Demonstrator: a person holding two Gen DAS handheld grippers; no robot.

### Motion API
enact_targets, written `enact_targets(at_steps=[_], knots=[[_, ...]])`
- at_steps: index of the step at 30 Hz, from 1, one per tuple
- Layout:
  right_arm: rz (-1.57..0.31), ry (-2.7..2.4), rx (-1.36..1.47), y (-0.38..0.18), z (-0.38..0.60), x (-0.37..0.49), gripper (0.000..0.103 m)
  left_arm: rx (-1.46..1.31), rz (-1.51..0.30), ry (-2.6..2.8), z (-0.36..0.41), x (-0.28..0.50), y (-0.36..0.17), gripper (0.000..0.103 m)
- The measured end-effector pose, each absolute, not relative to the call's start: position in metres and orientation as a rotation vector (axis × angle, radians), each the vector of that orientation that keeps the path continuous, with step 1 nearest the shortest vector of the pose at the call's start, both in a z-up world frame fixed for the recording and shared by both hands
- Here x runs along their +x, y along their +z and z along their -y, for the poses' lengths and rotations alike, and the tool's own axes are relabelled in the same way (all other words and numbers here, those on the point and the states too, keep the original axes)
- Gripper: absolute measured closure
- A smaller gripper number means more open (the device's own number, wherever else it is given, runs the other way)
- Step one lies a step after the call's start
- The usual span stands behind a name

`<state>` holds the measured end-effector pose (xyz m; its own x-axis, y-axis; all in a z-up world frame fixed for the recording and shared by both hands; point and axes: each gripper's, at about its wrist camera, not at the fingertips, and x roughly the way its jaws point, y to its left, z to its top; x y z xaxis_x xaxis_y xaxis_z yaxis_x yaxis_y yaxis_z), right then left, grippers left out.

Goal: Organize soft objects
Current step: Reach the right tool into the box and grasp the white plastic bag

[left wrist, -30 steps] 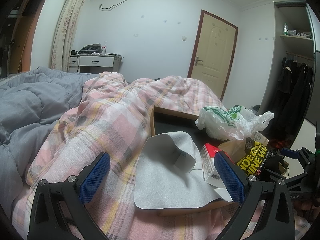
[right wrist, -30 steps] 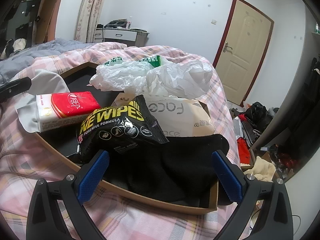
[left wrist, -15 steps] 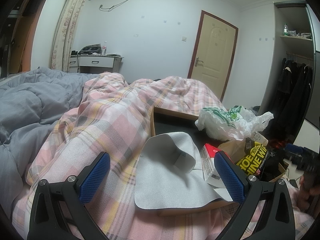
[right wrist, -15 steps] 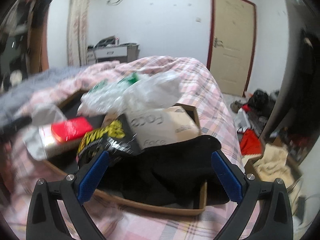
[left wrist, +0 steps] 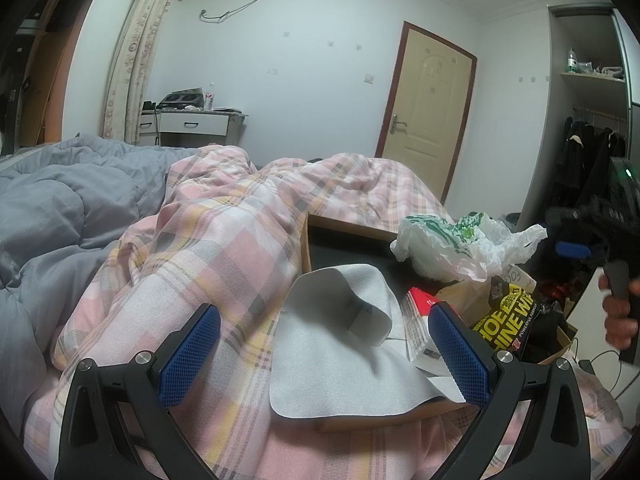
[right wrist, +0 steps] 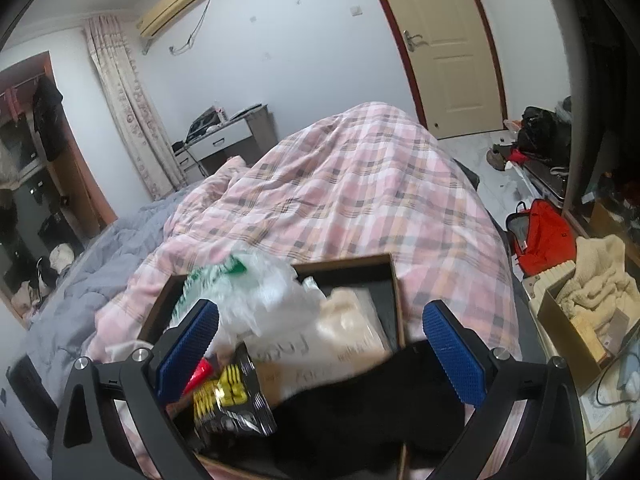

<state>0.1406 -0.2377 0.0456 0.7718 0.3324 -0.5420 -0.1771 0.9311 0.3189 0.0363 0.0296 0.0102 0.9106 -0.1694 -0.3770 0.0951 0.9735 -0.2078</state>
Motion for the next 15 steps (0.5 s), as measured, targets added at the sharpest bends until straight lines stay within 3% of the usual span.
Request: enact_targets(at_steps=[7,15], knots=[[-0.706,0.310,0.260,0.060,0.222,0.168,0.001,-0.187,-0.404,-0.137,-0.030,0.037,0.010,0.000],[-0.762,0.257,-0.010,0.055,0.154,0.181,0.001,-0.186,-0.403,-0.134,-0.029,0.036,0.010,0.000]])
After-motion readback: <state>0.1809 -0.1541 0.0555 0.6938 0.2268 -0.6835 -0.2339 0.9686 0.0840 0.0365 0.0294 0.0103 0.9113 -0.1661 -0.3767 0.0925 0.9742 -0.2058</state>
